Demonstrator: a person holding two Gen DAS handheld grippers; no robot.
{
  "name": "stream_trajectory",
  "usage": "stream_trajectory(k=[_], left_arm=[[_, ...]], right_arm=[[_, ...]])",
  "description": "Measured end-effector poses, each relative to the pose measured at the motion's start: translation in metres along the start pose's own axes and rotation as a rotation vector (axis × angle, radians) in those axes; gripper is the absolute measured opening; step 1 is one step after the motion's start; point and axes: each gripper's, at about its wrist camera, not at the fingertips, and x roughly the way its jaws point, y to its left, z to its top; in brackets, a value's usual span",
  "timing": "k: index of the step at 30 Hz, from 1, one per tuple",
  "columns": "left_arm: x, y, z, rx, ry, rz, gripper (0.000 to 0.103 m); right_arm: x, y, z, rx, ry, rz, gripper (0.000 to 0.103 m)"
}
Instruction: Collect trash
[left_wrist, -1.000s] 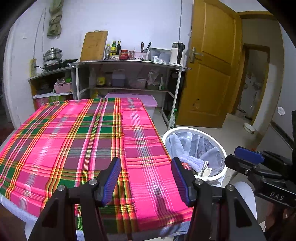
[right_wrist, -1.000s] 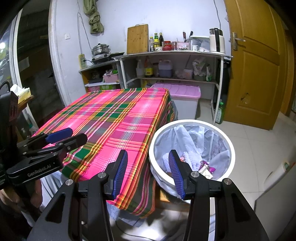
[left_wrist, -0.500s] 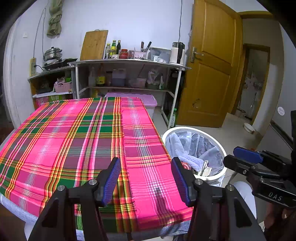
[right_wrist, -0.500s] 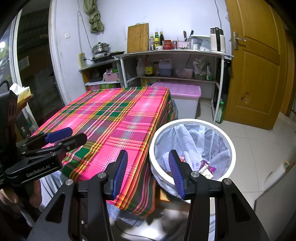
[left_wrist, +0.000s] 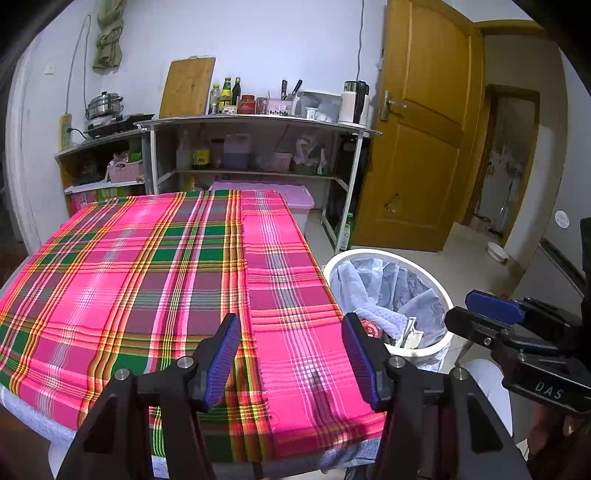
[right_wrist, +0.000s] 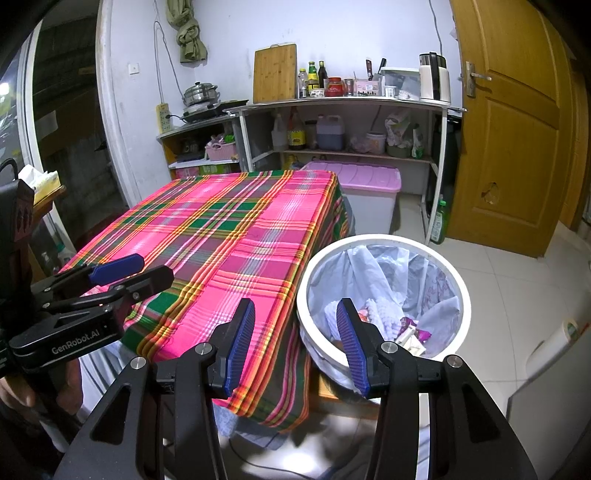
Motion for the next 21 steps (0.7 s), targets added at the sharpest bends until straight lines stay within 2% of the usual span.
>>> stream_trajectory(k=[21], left_arm=[[0.0002, 0.0022, -0.0018, -0.001, 0.002, -0.005, 0.056]], right_arm=[[0.0010, -0.0013, 0.0005, 0.001, 0.001, -0.002, 0.047]])
